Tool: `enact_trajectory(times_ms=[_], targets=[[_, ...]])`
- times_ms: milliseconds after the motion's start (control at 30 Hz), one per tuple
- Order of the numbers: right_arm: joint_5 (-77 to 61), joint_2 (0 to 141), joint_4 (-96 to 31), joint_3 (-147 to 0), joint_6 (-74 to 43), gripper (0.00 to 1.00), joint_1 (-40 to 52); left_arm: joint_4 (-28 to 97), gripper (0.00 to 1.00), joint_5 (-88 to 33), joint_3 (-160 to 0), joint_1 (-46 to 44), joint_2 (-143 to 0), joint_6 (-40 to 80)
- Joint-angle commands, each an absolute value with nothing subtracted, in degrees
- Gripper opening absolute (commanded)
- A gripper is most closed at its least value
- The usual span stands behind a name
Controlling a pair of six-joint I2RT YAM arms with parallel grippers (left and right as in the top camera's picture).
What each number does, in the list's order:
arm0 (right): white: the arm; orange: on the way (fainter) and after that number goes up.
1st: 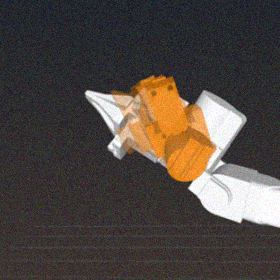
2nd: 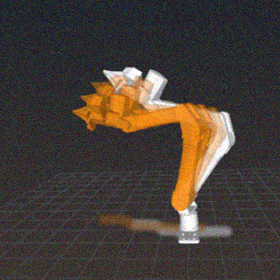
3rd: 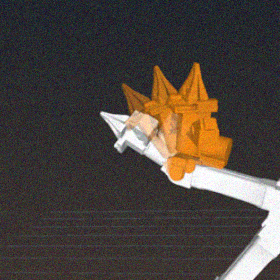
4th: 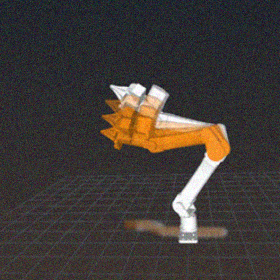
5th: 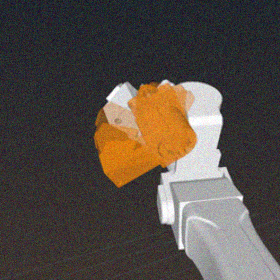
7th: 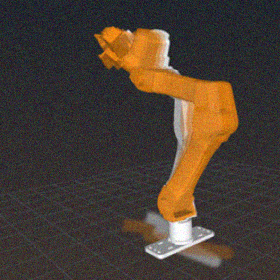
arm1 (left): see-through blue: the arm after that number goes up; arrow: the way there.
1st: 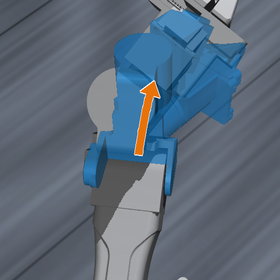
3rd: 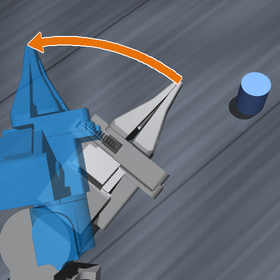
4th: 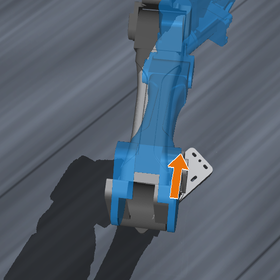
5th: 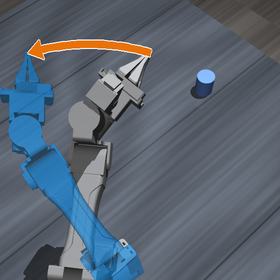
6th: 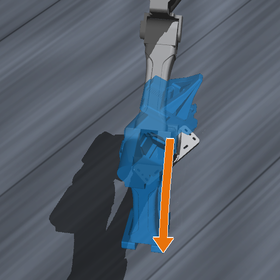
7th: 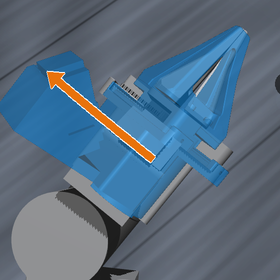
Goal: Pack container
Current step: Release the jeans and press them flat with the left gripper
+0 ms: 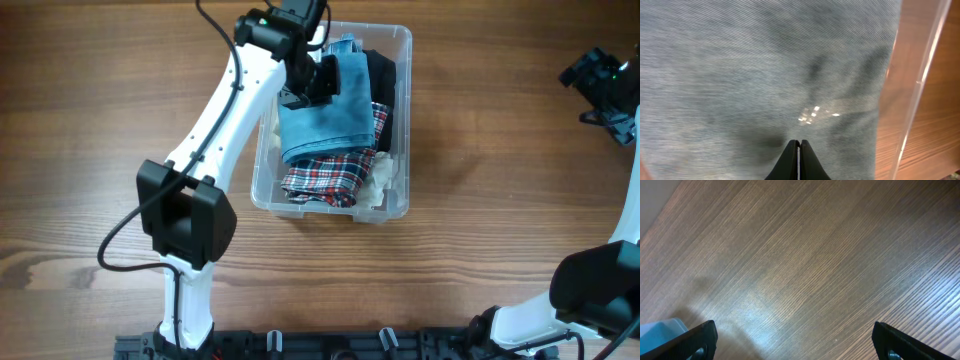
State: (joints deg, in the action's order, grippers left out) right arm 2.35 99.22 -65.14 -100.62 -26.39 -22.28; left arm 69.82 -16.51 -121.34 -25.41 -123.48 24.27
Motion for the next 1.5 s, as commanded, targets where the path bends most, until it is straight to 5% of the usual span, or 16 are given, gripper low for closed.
enact_trajectory(times_ms=[0, 267, 733, 1467], targets=[[1.85, 99.63, -64.95, -100.38, -27.14, 1.00, -22.20, 67.33, 0.04, -15.99, -120.64, -28.53, -121.93, 23.03], [1.85, 99.63, -64.95, -100.38, -27.14, 1.00, -22.20, 54.00, 0.04, -13.34, -120.64, -29.78, -122.37, 22.68], [1.85, 99.63, -64.93, -100.38, -27.14, 1.00, -22.20, 48.40, 0.04, -7.60, -120.64, -29.61, -129.45, 22.68], [1.85, 99.63, -64.95, -100.38, -27.14, 1.00, -22.20, 53.91, 0.04, -8.03, -119.26, -29.34, -121.14, 22.70]])
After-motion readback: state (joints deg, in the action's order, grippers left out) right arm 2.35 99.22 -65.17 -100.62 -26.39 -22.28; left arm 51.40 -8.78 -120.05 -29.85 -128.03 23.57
